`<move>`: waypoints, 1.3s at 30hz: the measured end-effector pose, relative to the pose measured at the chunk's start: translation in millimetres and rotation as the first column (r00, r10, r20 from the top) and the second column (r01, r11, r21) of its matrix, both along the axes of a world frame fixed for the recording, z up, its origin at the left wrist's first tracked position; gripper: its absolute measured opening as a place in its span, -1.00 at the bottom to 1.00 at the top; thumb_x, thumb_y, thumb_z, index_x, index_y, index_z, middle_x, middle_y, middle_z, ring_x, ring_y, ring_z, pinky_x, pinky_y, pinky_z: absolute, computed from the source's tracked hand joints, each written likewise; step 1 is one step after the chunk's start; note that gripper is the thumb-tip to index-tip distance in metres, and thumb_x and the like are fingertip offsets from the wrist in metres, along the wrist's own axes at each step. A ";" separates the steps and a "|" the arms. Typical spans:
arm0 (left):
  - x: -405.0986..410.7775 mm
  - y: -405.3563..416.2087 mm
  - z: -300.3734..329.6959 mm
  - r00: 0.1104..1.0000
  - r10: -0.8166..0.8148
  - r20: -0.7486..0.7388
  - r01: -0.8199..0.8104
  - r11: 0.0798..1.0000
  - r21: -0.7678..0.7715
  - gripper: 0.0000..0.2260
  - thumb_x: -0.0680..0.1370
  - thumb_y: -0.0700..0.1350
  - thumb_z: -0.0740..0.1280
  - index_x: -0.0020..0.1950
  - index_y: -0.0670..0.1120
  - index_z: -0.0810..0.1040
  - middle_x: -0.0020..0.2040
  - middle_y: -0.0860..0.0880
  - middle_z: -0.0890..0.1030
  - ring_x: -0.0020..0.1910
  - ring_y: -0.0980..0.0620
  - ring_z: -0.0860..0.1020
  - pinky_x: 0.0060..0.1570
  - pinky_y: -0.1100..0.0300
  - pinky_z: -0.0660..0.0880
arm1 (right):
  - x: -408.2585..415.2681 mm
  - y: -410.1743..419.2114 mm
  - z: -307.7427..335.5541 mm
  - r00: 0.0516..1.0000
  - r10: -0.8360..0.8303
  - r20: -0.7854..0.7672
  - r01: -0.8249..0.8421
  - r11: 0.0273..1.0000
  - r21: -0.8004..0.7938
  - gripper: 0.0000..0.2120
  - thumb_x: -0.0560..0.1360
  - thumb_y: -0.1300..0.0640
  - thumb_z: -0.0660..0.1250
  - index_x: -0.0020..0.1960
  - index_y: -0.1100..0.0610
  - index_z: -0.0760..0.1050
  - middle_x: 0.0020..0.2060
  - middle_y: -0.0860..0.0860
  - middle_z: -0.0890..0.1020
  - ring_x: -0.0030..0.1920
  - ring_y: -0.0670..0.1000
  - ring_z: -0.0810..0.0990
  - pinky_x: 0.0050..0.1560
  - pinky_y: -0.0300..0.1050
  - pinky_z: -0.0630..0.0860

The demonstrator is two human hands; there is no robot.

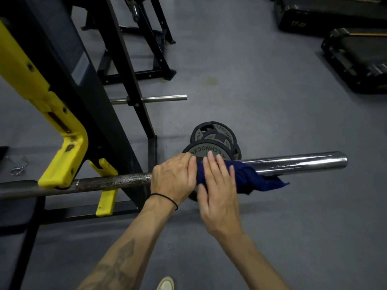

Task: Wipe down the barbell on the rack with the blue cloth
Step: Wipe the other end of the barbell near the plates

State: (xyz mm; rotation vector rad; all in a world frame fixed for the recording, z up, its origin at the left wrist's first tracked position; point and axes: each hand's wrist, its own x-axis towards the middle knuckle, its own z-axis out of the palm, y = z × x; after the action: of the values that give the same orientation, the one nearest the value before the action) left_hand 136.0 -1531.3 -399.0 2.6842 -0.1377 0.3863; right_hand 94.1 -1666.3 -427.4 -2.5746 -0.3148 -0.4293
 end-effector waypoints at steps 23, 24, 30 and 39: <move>-3.1 0.5 -10.0 0.994 -0.051 0.098 0.053 0.998 -0.025 -0.69 0.65 0.00 0.07 0.02 -0.05 0.59 -0.16 0.04 0.60 -0.26 0.03 0.57 -0.35 0.21 0.33 | 25.1 -11.3 4.1 0.877 -0.472 -0.093 0.477 0.831 0.285 -0.47 0.62 0.07 0.00 0.50 0.25 0.42 0.56 0.07 0.36 0.63 0.08 0.14 0.64 0.11 -0.14; -3.1 0.6 -10.0 0.994 -0.041 0.105 0.043 0.999 -0.018 -0.69 0.65 -0.01 0.07 0.01 -0.05 0.59 -0.16 0.04 0.61 -0.26 0.02 0.57 -0.35 0.20 0.34 | 17.7 4.2 6.0 0.936 -0.348 -0.051 0.350 0.907 0.234 -0.48 0.62 0.09 0.02 0.51 0.23 0.41 0.56 0.07 0.36 0.62 0.06 0.15 0.65 0.11 -0.12; -2.3 0.3 -7.5 0.994 -0.063 0.090 0.067 0.997 -0.044 -0.71 0.65 -0.01 0.08 0.01 -0.05 0.57 -0.16 0.04 0.60 -0.27 0.02 0.56 -0.36 0.16 0.43 | 33.5 -83.9 3.5 0.989 0.112 0.099 -0.094 0.981 -0.172 -0.49 0.60 0.12 0.12 0.51 0.22 0.43 0.51 0.13 0.43 0.53 0.14 0.38 0.58 0.15 0.19; -1.6 -0.2 -7.1 0.995 -0.039 0.089 0.039 0.999 0.005 -0.74 0.65 -0.03 0.08 -0.09 -0.03 0.52 -0.23 0.06 0.55 -0.33 0.04 0.52 -0.41 0.18 0.33 | 17.7 12.7 5.4 0.979 -0.197 0.052 0.189 0.973 0.132 -0.52 0.64 0.09 0.08 0.48 0.24 0.45 0.50 0.11 0.45 0.55 0.10 0.34 0.63 0.10 -0.01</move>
State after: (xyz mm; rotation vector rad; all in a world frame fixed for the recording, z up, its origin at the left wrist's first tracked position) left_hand 134.5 -1531.5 -406.1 2.6643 -0.2170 0.4939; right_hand 111.8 -1653.6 -422.0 -2.4797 -0.0561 -0.5853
